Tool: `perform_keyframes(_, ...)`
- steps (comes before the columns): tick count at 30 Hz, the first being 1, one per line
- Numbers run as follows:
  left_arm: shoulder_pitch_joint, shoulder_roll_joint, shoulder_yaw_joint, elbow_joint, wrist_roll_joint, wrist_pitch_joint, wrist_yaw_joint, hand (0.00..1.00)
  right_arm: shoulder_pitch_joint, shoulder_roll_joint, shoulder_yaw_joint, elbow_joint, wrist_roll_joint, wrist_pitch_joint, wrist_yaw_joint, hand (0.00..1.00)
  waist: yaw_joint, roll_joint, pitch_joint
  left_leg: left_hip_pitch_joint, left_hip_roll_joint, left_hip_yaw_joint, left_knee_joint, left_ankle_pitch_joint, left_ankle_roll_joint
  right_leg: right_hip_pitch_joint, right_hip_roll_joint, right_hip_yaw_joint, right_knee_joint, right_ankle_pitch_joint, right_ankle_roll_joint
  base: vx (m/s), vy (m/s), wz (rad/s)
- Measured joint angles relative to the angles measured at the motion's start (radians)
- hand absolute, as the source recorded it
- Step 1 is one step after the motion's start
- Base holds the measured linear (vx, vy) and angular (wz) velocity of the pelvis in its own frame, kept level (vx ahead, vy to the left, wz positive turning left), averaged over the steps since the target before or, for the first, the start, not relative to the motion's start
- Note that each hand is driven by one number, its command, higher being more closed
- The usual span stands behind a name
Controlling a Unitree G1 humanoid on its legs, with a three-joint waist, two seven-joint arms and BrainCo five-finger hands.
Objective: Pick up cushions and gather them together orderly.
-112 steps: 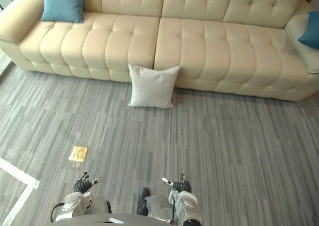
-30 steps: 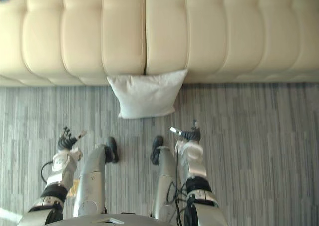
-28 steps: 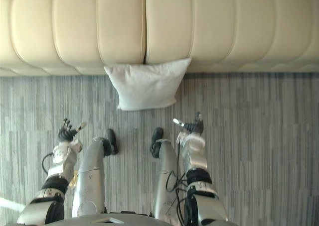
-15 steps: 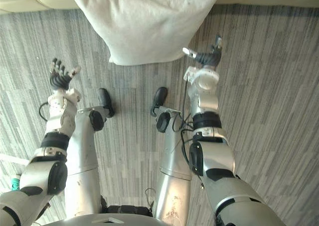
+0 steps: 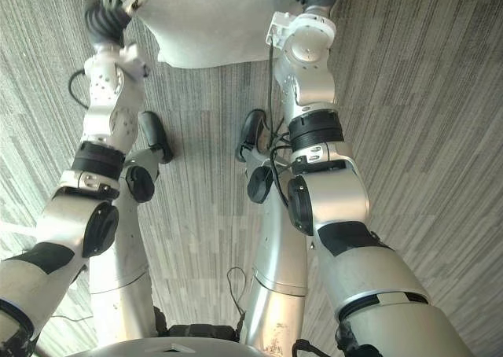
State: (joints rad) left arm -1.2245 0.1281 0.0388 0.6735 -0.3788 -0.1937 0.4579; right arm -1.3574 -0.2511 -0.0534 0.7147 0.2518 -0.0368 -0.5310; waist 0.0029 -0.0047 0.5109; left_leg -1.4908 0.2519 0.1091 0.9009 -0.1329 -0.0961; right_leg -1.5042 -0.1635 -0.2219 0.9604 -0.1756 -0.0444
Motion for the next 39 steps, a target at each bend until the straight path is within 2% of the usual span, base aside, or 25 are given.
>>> perform_keyframes(7, -0.001, 0.032, 0.0, -0.04, 0.0, 0.014, 0.02, 1.0, 0.024, 0.019, -0.009, -0.115, 0.078, -0.003, -0.005, 1.0, 0.0, 0.0, 0.0, 0.009, 0.008, -0.021, -0.01, 0.023, -0.011, 0.019, 0.016, -0.017, -0.02, 0.016, -0.024, -0.01, -0.029, -0.03)
perform_keyframes(10, 0.015, 0.031, 0.0, -0.106, 0.01, 0.018, 0.029, 1.0, 0.122, 0.055, -0.009, -0.265, 0.101, -0.048, 0.001, 1.0, 0.0, 0.0, -0.001, 0.036, 0.016, -0.028, -0.002, 0.023, -0.012, 0.05, 0.026, -0.02, -0.02, 0.016, -0.024, -0.01, -0.034, -0.05)
perform_keyframes(11, 0.044, 0.032, 0.0, -0.169, 0.032, 0.018, 0.038, 1.0, 0.164, 0.08, -0.008, -0.326, 0.131, -0.085, 0.013, 1.0, -0.002, 0.0, -0.001, 0.053, 0.019, -0.029, -0.003, 0.022, -0.012, 0.069, 0.03, -0.02, -0.026, 0.016, -0.025, -0.01, -0.023, -0.06)
perform_keyframes(14, 0.151, 0.027, -0.006, -0.33, 0.094, 0.013, 0.045, 1.0, 0.302, 0.135, 0.008, -0.476, 0.153, -0.146, 0.053, 1.0, -0.007, 0.0, -0.002, 0.132, 0.026, -0.028, -0.018, 0.019, -0.016, 0.149, 0.042, -0.02, -0.054, 0.017, -0.025, -0.01, -0.015, -0.08)
perform_keyframes(17, 0.237, 0.022, -0.024, -0.409, 0.134, 0.012, 0.059, 1.0, 0.416, 0.172, 0.025, -0.564, 0.146, -0.161, 0.072, 1.0, -0.01, -0.001, -0.003, 0.204, 0.029, -0.023, -0.052, 0.018, -0.017, 0.219, 0.051, -0.021, -0.088, 0.014, -0.017, 0.02, -0.012, -0.04)
perform_keyframes(20, 0.412, -0.028, -0.054, -0.541, 0.168, 0.012, 0.063, 1.0, 0.618, 0.218, 0.059, -0.676, 0.114, -0.166, 0.074, 1.0, -0.01, -0.001, -0.004, 0.369, 0.027, -0.001, -0.101, 0.01, -0.024, 0.376, 0.055, -0.023, -0.138, 0.019, -0.019, 0.07, -0.011, -0.01)
perform_keyframes(21, 0.471, -0.046, -0.064, -0.576, 0.175, 0.01, 0.063, 1.0, 0.677, 0.23, 0.073, -0.699, 0.099, -0.168, 0.074, 1.0, -0.01, -0.002, -0.022, 0.408, 0.027, 0.004, -0.116, 0.005, -0.025, 0.411, 0.058, -0.02, -0.154, 0.017, -0.016, 0.12, -0.004, -0.1)
perform_keyframes(22, 0.588, -0.077, -0.074, -0.643, 0.196, 0.001, 0.062, 1.0, 0.798, 0.244, 0.113, -0.752, 0.076, -0.176, 0.081, 1.0, -0.015, -0.003, -0.091, 0.444, 0.028, 0.01, -0.133, -0.003, -0.028, 0.448, 0.063, -0.019, -0.179, 0.014, -0.011, 0.11, 0.005, -0.06)
perform_keyframes(27, 0.8, -0.102, -0.114, -0.773, 0.2, -0.01, 0.044, 1.0, 1.053, 0.249, 0.178, -0.899, 0.017, -0.189, 0.137, 1.0, -0.015, -0.003, -0.092, 0.659, 0.019, 0.034, -0.2, -0.019, -0.031, 0.655, 0.068, -0.015, -0.251, 0.006, 0.008, 0.11, 0.024, 0.0)
perform_keyframes(28, 0.927, -0.103, -0.137, -0.826, 0.207, -0.016, 0.004, 1.0, 1.169, 0.248, 0.197, -0.908, 0.017, -0.2, 0.18, 1.0, -0.015, -0.004, -0.11, 0.757, 0.015, 0.045, -0.228, -0.029, -0.03, 0.755, 0.07, -0.014, -0.286, 0.003, 0.016, 0.12, 0.053, 0.01)
perform_keyframes(30, 1.054, -0.102, -0.159, -0.883, 0.207, -0.021, -0.036, 1.0, 1.298, 0.247, 0.217, -0.946, 0.016, -0.199, 0.222, 1.0, -0.008, -0.004, -0.142, 0.856, 0.006, 0.064, -0.274, -0.033, -0.029, 0.848, 0.072, -0.006, -0.335, 0.006, 0.031, 0.1, 0.056, -0.02)
perform_keyframes(35, 1.291, -0.101, -0.164, -0.956, 0.204, -0.037, -0.112, 1.0, 1.507, 0.237, 0.267, -1.002, 0.017, -0.199, 0.304, 1.0, 0.003, -0.005, -0.242, 1.047, -0.008, 0.104, -0.387, -0.034, -0.027, 1.03, 0.082, 0.0, -0.451, 0.018, 0.049, 0.13, 0.046, -0.05)
perform_keyframes(39, 1.391, -0.101, -0.164, -0.975, 0.161, -0.054, -0.154, 1.0, 1.563, 0.219, 0.281, -1.035, 0.011, -0.199, 0.34, 1.0, 0.007, -0.004, -0.308, 1.156, -0.021, 0.12, -0.459, -0.03, -0.033, 1.127, 0.082, 0.0, -0.506, 0.017, 0.057, 0.13, 0.011, -0.01)
